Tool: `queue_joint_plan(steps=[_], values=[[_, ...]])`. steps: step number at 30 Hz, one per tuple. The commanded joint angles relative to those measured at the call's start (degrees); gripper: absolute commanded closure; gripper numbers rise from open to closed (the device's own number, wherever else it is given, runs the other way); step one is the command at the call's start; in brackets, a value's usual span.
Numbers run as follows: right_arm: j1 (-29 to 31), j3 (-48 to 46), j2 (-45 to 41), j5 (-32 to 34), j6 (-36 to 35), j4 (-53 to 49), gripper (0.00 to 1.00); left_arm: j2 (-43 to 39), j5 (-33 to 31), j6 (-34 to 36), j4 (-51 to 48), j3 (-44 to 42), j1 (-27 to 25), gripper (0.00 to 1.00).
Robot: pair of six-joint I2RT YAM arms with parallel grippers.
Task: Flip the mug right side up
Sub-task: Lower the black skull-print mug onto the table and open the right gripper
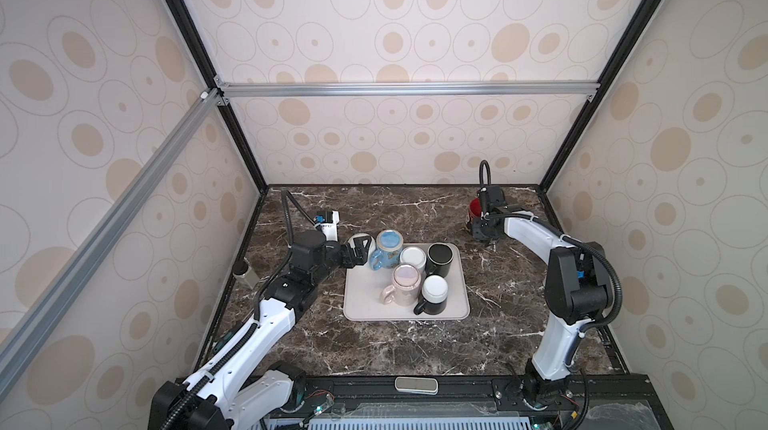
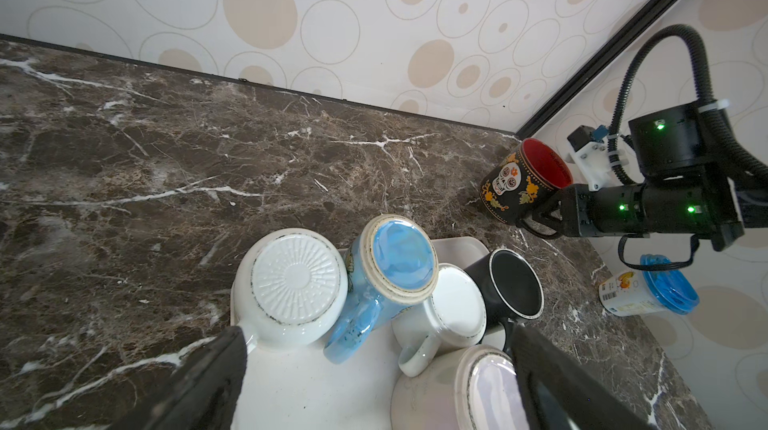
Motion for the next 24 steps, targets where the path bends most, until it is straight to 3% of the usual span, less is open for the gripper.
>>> queue_joint_plan(steps=[1, 20, 22, 24], values=[[-1.42, 3.00, -0.76, 1.56, -1.23, 5.52, 1.00, 0.47, 0.87, 0.14, 2.39, -0.70, 0.33, 0.00], [-3.98, -3.56, 0.02, -1.15, -2.37, 8.08, 1.00, 2.69, 2.26, -0.66, 4.61, -2.37, 0.25, 0.00], [-3.98, -4.33, -0.33, -1.17, -2.25, 8.42, 0.97, 2.61, 2.15, -0.64, 4.57, -2.41, 0.21, 0.00], [-3.95, -4.87, -0.71, -1.42, -2.25, 8.45, 0.87, 2.61, 2.11, -0.63, 4.61, -2.45, 0.22, 0.00]])
